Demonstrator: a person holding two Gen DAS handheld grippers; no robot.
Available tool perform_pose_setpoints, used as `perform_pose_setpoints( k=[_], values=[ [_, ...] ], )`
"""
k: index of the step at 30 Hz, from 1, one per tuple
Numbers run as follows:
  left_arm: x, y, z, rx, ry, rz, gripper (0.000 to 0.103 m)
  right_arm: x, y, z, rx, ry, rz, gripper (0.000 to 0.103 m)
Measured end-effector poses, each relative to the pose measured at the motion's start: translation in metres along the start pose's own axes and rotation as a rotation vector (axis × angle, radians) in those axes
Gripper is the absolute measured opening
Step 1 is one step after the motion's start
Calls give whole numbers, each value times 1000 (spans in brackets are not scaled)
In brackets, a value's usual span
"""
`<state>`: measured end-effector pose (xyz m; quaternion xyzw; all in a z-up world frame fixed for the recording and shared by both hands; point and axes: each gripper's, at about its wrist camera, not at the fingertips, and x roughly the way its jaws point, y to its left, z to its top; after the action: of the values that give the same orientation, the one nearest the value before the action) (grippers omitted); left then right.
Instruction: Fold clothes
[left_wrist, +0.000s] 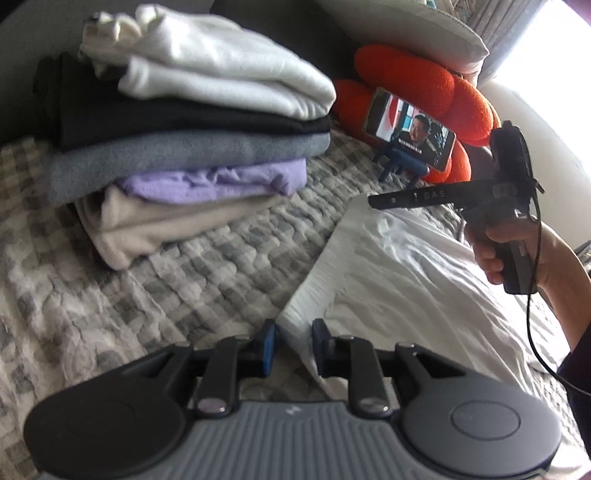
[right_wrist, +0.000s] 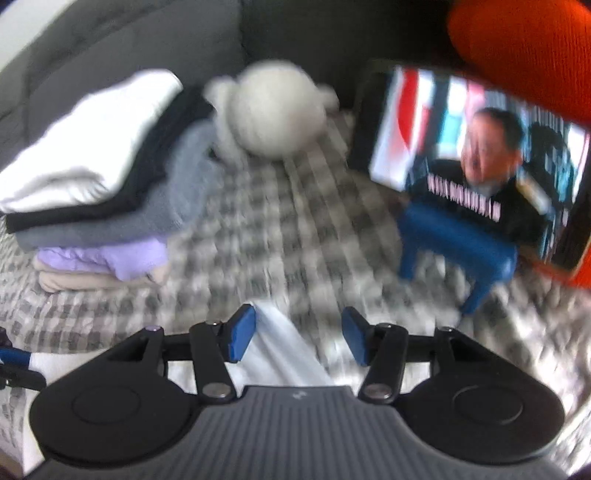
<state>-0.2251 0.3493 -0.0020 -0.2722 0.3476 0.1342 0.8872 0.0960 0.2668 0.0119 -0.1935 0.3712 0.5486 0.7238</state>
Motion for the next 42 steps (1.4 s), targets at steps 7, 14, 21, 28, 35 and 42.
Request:
perform_pose_setpoints(
  k=[7,14,21,28,35,42],
  values=[
    [7,28,8,-250,48,-152,55,3,14,1,4,25,-44,38],
    [6,16,9,-287,-41,-127,6,-24,37,2,-131,-144,-89,2],
    [-24,-13,4,-107,-231,-5,6,-68,40,0,-184,-395,-78,2],
    [4,-18,-9,-67,-66,77,14,-8,34,-22,-265,-76,-174,13],
    [-3,-6,10,-97,-81,65,44,-35,30,-8,-113,-229,-88,66],
    [6,-14,2,-56,-92,38,18,-1,44,-17,-205,-58,-107,12]
  ],
)
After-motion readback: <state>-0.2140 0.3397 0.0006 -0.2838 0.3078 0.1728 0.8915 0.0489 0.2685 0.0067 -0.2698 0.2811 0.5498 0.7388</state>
